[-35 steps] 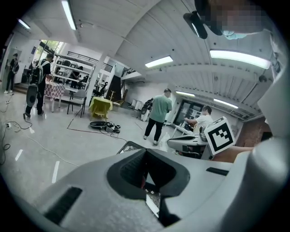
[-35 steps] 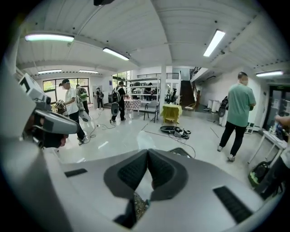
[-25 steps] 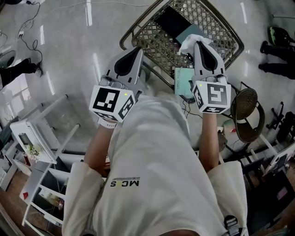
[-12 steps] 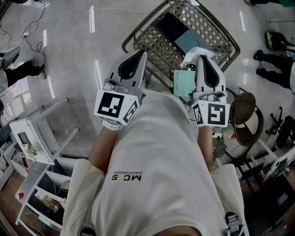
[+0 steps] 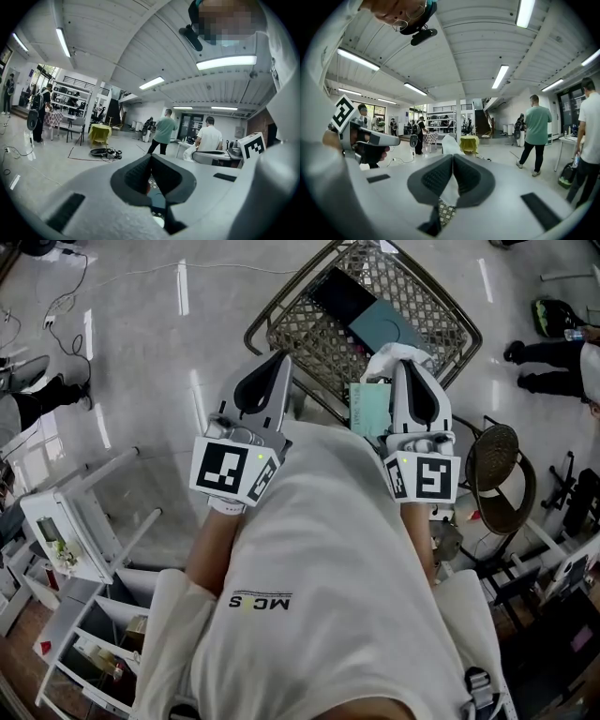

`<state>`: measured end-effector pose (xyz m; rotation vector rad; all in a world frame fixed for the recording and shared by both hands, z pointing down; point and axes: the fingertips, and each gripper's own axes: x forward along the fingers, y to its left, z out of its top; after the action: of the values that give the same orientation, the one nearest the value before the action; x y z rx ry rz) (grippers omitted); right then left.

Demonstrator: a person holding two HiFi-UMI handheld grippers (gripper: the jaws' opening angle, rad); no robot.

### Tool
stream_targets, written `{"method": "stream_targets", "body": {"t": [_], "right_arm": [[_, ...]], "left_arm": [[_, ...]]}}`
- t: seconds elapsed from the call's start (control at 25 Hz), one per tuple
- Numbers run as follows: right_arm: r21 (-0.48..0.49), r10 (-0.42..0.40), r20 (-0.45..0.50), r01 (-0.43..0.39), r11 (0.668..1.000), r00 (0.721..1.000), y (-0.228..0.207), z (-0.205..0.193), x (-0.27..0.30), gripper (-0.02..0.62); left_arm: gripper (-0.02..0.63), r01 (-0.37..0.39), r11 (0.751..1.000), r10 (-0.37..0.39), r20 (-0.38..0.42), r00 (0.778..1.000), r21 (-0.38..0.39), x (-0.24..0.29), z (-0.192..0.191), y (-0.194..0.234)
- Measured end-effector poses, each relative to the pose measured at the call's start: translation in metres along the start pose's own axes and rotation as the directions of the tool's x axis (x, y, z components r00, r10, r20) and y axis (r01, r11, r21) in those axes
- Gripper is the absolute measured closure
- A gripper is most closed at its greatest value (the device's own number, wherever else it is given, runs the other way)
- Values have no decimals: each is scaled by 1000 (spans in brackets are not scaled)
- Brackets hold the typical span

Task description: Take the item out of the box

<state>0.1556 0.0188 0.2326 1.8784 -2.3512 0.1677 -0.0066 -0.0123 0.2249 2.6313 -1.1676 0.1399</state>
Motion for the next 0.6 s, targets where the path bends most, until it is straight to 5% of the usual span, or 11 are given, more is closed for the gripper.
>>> {"method": "stream_targets", "body": {"t": [0.6], "right_arm": [[13, -18, 3, 18, 1000, 1000, 1, 2, 1, 575]], "left_arm": [[586, 21, 1000, -21, -4, 1000, 11, 0, 3, -4]]}}
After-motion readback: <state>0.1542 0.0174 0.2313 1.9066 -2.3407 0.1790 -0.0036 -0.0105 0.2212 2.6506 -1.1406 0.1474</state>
